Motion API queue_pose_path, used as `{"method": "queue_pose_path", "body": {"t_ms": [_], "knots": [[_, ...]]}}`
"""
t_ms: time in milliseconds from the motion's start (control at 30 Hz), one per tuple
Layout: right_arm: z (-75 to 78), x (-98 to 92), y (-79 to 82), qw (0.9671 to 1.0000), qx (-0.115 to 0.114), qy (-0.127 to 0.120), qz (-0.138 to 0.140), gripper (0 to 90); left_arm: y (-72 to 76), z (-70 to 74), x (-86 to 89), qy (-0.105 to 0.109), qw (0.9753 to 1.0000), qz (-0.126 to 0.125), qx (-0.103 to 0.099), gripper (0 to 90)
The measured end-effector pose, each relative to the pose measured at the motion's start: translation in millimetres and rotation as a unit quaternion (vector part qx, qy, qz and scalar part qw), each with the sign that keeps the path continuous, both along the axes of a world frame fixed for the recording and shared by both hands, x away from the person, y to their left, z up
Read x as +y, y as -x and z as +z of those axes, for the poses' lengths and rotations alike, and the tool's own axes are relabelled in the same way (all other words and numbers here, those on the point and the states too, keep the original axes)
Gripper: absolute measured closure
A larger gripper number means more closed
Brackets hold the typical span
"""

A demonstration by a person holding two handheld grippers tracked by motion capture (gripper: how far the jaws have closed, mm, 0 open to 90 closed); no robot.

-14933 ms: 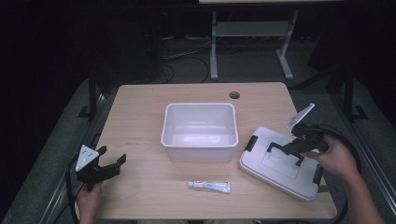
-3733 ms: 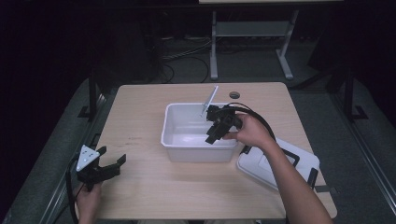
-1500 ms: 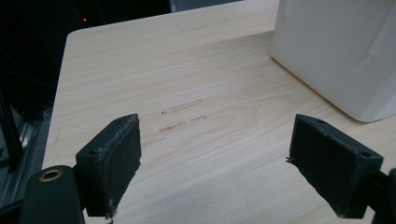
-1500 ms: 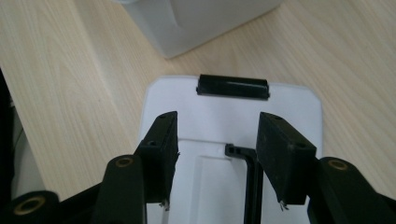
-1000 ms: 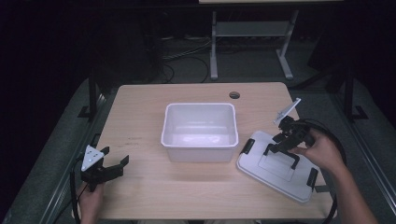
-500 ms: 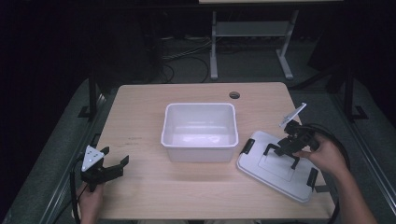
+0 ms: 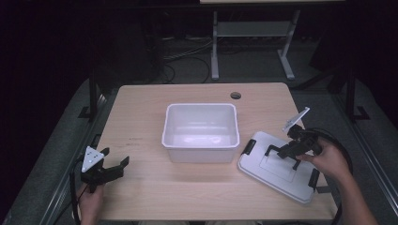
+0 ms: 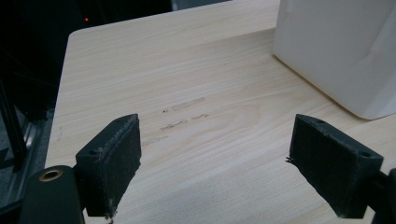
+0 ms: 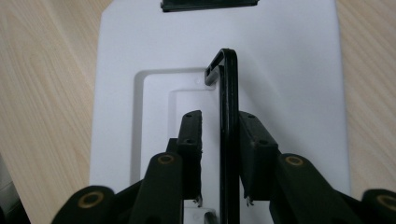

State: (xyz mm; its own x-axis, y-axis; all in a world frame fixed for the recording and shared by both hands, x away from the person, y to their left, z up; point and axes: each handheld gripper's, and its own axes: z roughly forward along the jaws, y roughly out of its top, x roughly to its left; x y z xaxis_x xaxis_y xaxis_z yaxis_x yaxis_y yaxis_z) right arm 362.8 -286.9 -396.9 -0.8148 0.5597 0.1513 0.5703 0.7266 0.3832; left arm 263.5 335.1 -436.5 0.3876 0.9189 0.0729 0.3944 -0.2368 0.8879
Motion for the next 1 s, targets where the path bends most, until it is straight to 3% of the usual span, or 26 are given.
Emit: {"method": "queue_pose_path", "body": {"t_ms": [467, 1000], "knots": [[-1.2, 0.1, 2.5, 1.0, 0.003, -0.001, 0.007, 83.1, -0.1, -0.1, -0.1, 0.0, 1.0, 0.0, 0.0, 16.1], [5.0, 3.7, 6.6, 0.9997, -0.007, 0.006, 0.023, 84.3, 0.5, 0.3, 0.8, 0.001, 1.0, 0.001, -0.001, 16.1]]}}
